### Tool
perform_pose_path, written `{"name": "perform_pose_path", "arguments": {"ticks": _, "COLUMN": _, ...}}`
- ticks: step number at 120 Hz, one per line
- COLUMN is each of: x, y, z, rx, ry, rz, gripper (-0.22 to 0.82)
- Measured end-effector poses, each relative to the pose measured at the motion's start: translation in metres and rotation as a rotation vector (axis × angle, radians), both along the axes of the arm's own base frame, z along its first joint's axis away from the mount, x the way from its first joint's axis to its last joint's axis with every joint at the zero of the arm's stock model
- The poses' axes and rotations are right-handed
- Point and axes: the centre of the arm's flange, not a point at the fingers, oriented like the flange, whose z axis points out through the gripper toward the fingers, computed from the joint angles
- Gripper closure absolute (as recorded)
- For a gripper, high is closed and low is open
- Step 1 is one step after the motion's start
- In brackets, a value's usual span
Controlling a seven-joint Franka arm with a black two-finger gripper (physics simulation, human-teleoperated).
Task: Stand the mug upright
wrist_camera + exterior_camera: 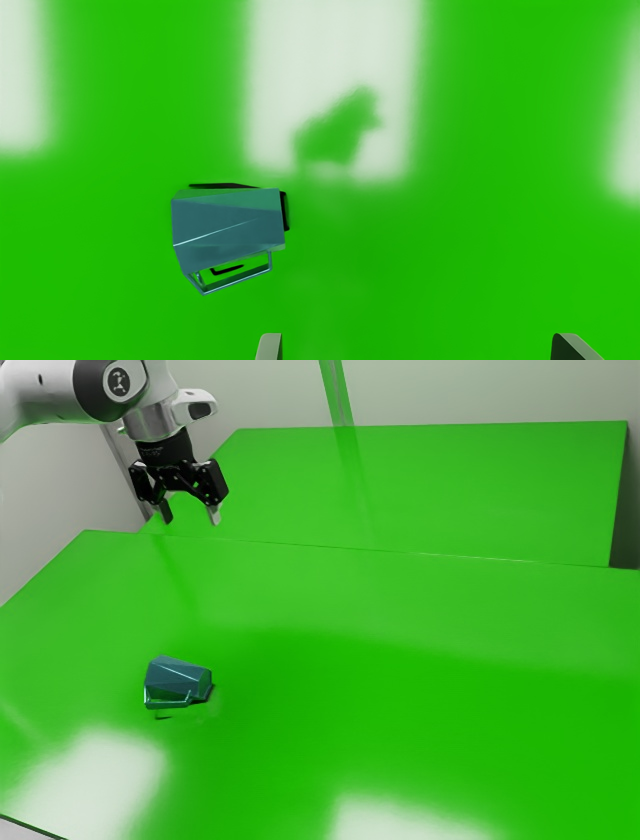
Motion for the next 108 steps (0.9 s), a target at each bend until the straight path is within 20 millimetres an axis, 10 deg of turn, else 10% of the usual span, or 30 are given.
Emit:
{"name": "perform_pose_path", "arguments": {"ticks": 41, "x": 0.001, "y": 0.02, "z": -0.003, "rx": 0.0, "ry": 0.007, "rz": 0.037, "gripper": 0.02}}
{"name": "perform_pose_path", "arguments": {"ticks": 108, "x": -0.015, "y": 0.152, "z": -0.04, "rx": -0.196, "ry": -0.071, "rz": 0.151, "gripper": 0.02}}
